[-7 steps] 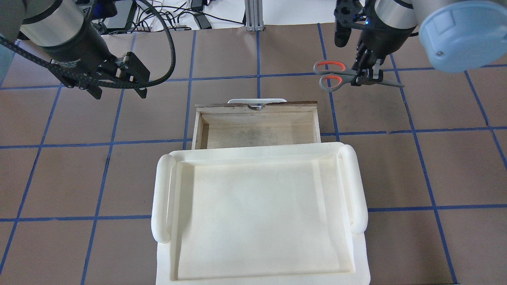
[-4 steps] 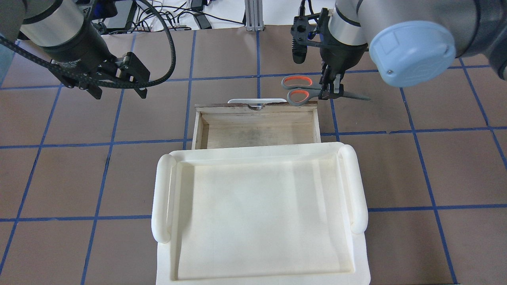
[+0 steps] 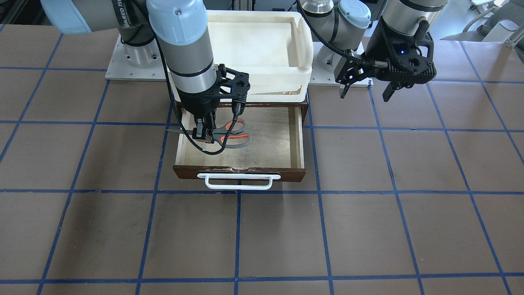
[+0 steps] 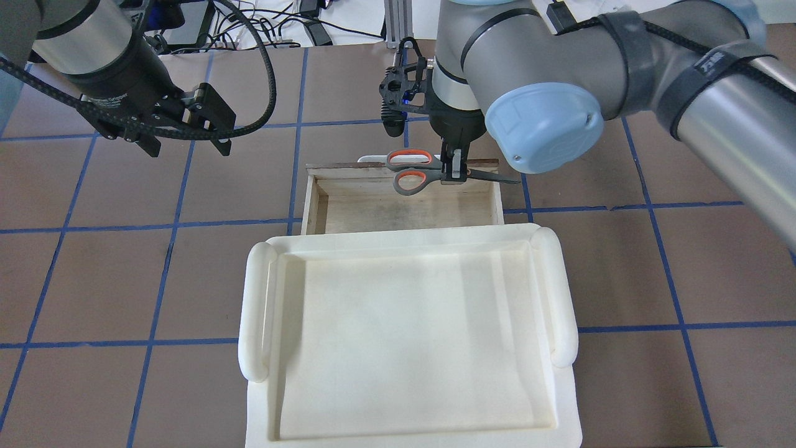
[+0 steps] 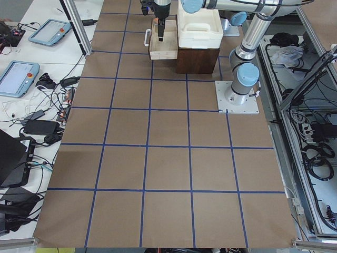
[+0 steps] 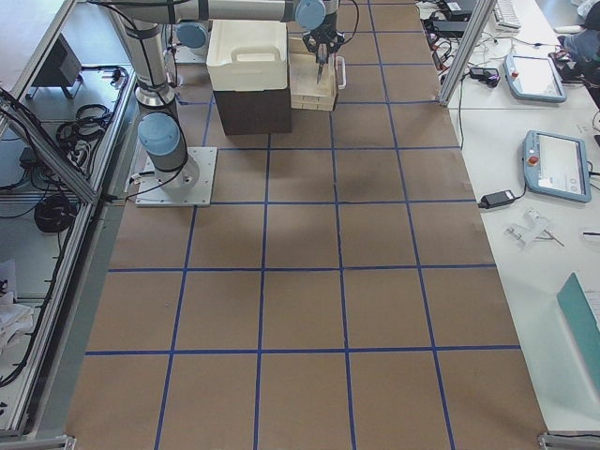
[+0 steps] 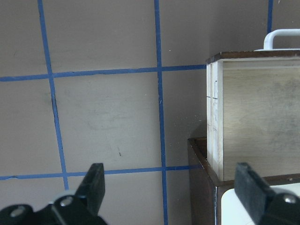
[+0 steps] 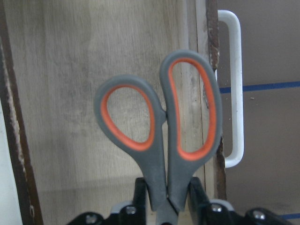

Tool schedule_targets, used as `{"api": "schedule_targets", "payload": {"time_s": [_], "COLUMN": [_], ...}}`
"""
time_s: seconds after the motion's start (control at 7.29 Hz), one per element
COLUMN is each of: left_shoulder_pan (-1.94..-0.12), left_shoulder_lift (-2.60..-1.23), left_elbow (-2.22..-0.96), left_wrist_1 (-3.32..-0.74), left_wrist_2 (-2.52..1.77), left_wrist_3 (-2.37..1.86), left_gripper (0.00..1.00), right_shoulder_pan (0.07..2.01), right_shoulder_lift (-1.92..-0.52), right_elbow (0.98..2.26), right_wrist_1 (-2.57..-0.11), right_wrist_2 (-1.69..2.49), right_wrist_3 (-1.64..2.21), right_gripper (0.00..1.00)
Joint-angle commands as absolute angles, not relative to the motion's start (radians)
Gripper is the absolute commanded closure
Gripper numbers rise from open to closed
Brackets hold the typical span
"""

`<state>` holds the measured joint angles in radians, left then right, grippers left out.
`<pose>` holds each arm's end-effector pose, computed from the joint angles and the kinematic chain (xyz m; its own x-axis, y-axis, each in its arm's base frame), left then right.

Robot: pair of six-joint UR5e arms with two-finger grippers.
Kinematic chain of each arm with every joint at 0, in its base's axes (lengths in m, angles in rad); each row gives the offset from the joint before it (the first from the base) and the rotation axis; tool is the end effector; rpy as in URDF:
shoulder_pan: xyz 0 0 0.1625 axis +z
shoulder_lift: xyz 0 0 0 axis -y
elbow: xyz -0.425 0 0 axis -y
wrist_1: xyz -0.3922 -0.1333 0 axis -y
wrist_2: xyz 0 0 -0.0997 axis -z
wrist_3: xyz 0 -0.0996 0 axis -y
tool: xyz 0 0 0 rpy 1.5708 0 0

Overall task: Put scissors in drawer and close it
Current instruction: 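Lift the scissors with the right gripper and carry them over the drawer, then lower the scissors into the drawer and open the right gripper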

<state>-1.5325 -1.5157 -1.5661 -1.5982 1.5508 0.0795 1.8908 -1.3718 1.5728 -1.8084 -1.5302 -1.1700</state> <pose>-0.1172 -0.4758 0.5140 -0.9990 0.0418 0.0173 0.0412 0.9986 -0.0339 0.3102 -0.4994 0.4050 -0.0804 -0.9966 0.0179 -0.9955 0.0794 -0.0516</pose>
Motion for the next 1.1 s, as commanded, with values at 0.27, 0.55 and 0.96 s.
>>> {"api": "schedule_targets", "payload": {"time_s": [0.27, 0.55, 0.96], "left_shoulder_pan": [-1.532, -1.532, -1.532], "left_shoulder_lift": [-1.514, -1.514, -1.516], "left_elbow": [-1.572, -1.574, -1.572], "left_wrist_1": [-1.597, -1.595, -1.595], "left_wrist_2": [1.551, 1.551, 1.551], "left_wrist_3": [0.08, 0.08, 0.08], "left_gripper": [0.0, 0.0, 0.0], "right_shoulder_pan": [1.985, 1.987, 2.022], "right_shoulder_lift": [-1.296, -1.286, -1.256], "right_elbow": [1.572, 1.574, 1.574], "right_wrist_1": [-1.857, -1.865, -1.868], "right_wrist_2": [-1.566, -1.562, -1.568], "right_wrist_3": [-1.135, -1.135, -1.094], "right_gripper": [1.0, 1.0, 1.0]}}
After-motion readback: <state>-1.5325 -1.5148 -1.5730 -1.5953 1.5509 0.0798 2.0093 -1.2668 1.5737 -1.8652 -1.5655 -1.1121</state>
